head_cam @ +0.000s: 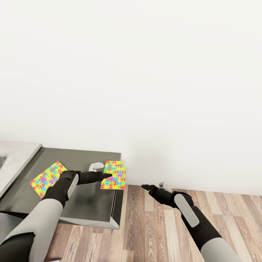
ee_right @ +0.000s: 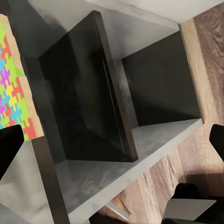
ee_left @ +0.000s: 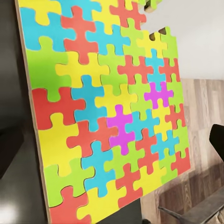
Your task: Put all the toys in the child's room - the three board games (two on the bed and one on the table), the two jigsaw puzzles on the table, and the tennis ball on the table - inside the toy box on the table in the child's room.
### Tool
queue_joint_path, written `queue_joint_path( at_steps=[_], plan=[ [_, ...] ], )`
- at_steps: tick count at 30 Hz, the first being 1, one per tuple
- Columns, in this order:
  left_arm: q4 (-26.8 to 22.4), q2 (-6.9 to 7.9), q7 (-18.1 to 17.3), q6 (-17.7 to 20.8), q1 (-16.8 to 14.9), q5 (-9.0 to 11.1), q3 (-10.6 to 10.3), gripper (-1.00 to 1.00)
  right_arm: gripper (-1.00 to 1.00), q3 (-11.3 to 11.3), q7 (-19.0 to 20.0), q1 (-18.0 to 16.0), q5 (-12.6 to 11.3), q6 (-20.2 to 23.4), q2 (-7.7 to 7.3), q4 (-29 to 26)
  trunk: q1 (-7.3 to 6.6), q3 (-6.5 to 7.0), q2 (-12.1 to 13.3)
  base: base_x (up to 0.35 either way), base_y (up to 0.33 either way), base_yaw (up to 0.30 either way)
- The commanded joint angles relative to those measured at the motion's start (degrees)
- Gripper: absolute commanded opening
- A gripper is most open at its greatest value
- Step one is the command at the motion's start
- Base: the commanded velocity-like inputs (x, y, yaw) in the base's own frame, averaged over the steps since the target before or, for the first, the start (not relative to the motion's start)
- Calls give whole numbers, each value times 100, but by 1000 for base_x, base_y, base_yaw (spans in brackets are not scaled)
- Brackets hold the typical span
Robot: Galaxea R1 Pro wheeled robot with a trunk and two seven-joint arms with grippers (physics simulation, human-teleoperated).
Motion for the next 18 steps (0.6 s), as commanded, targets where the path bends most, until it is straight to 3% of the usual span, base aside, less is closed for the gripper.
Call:
queue_joint_path(
  at_steps=[1,18],
  plan=[
    [-5,-4,-34,40,-4,-29,24,100,100,15,-43,-4,-51,7,-6,-8,3,-9,-10,0,0,0],
    [-33,74,41,44,-8,-26,76,100,100,48,-43,-4,-51,7,6,-8,3,-9,-10,0,0,0]
  ],
)
